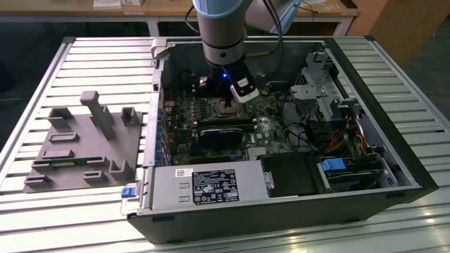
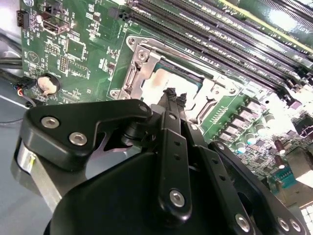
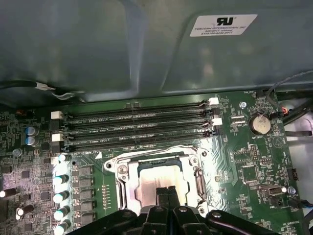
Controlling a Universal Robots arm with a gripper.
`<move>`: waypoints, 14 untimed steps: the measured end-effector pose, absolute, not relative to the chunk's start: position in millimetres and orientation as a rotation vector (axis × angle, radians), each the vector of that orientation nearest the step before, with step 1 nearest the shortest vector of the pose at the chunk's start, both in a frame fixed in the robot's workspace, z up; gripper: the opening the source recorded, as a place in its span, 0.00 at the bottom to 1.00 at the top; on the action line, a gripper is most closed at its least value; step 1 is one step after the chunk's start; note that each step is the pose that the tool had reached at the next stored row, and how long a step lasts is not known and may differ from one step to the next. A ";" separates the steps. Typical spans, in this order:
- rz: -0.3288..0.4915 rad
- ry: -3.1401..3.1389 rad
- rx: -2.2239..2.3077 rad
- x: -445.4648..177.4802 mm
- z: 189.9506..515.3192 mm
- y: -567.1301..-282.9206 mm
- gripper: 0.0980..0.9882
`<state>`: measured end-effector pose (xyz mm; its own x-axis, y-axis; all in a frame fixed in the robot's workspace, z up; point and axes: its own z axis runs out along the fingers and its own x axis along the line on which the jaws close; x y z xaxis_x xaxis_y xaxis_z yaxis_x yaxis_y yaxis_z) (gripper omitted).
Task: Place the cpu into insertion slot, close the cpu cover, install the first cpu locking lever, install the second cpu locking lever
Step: 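Install the second cpu locking lever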
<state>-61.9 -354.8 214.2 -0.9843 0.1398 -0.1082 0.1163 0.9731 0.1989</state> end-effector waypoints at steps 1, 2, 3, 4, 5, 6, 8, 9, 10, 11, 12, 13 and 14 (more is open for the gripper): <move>0.287 3.008 0.197 -60.8 214.2 -354.8 0.00; 0.281 3.019 0.199 -59.3 214.2 -354.9 0.00; 0.276 3.027 0.201 -57.9 214.0 -354.9 0.00; 0.270 3.035 0.202 -56.5 213.9 -354.9 0.00; 0.264 3.043 0.204 -55.2 213.9 -354.9 0.00; 0.257 3.050 0.205 -53.9 213.8 -354.9 0.00; 0.244 3.059 0.208 -51.4 213.6 -354.9 0.00; 0.242 3.060 0.209 -50.9 213.6 -354.9 0.00; 0.242 3.060 0.209 -50.9 213.6 -354.9 0.00; 0.242 3.060 0.209 -50.9 213.6 -354.9 0.00; 0.242 3.060 0.210 -50.9 213.6 -354.9 0.00; 0.242 3.060 0.210 -50.9 213.9 -354.8 0.00; 0.242 3.060 0.210 -50.9 214.8 -354.8 0.00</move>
<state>-50.9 -354.8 214.8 -0.9886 0.1405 -0.0536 0.1303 0.9784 0.1604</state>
